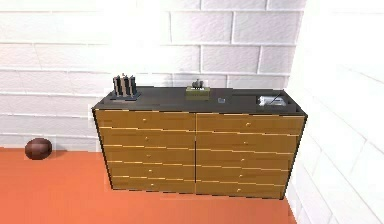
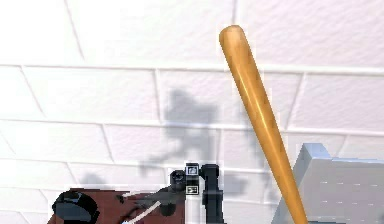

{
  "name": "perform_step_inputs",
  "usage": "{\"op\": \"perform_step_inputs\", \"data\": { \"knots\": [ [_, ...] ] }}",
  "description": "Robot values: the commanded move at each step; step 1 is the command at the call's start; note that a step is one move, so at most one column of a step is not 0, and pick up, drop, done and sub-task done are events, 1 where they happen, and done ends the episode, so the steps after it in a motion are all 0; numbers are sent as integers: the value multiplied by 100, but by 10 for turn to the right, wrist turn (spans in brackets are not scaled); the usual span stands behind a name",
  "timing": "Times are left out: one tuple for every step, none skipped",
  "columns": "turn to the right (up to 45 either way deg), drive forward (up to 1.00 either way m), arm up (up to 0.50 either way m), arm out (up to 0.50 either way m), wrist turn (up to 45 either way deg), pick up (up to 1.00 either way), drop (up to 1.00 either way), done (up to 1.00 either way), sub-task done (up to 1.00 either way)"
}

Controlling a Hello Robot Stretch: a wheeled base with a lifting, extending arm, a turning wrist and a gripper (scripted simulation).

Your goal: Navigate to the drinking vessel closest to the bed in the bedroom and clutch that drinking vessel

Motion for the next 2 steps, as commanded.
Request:
{"op": "perform_step_inputs", "data": {
  "knots": [
    [0, 0, 0, 0, 450, 0, 0, 0, 0],
    [0, 0, 0, 0, 210, 0, 0, 0, 0]
  ]
}}
